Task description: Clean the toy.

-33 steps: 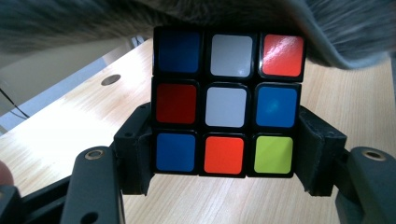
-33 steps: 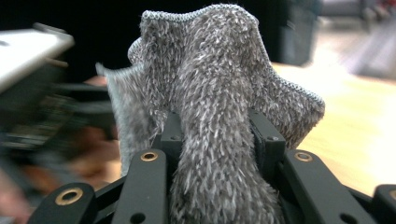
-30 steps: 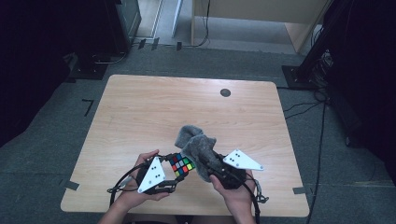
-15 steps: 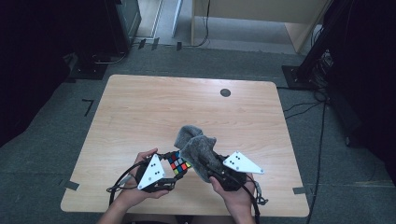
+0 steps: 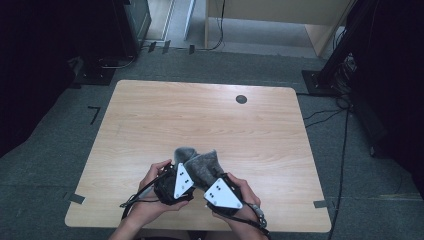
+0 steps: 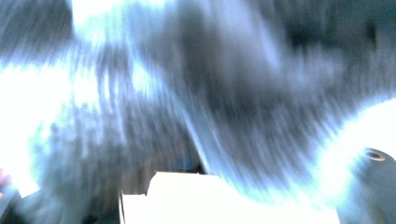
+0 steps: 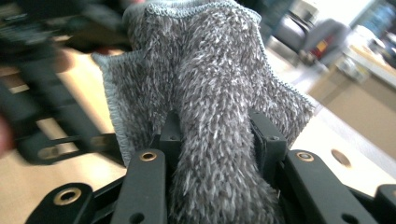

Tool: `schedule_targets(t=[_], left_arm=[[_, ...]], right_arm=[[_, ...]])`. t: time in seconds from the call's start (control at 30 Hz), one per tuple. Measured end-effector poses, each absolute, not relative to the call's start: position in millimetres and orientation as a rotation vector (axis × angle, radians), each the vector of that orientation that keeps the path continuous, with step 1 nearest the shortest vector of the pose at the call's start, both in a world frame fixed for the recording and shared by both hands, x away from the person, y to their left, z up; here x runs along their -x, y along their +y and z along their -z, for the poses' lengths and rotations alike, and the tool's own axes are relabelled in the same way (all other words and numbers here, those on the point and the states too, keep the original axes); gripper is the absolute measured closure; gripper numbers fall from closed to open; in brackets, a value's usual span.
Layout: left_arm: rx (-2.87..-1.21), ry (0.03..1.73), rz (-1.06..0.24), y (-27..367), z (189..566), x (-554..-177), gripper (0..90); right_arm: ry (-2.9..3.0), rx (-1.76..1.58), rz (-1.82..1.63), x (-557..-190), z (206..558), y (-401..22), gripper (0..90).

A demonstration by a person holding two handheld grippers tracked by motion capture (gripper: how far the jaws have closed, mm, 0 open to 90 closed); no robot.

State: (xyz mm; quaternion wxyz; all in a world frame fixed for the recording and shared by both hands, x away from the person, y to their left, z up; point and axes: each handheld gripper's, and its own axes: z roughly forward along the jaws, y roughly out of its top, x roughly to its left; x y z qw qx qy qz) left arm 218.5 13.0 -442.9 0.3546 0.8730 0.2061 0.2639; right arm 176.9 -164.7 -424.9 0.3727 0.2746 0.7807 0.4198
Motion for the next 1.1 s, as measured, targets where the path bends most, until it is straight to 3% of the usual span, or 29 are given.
schedule_targets(t=[0.23,0.4,0.63,0.87,0.97,1.1], left_arm=[[-2.248,0.508,-0.702,12.2,441.3,-215.8,34.4],[-2.253,0.513,-0.694,12.6,442.9,-216.7,34.4],[-2.209,0.5,-0.659,16.3,439.3,-216.7,34.4],[-1.999,0.44,-0.576,36.0,442.2,-220.0,34.3],[-1.922,0.349,-0.531,40.8,442.1,-214.3,34.3],[-1.885,0.34,-0.51,46.3,441.1,-214.3,34.3]], right_arm=[[2.079,-0.56,-1.085,-169.6,427.6,-150.0,64.5],[1.993,-0.746,-1.047,-178.2,421.4,-167.1,64.5],[2.067,-0.619,-1.111,-171.4,422.1,-155.8,63.5],[1.948,-0.915,-1.373,-186.0,408.2,-204.0,63.5],[1.996,-0.922,-1.571,-189.5,409.2,-204.7,63.6],[1.989,-1.0,-1.518,-197.1,416.9,-210.1,63.9]])
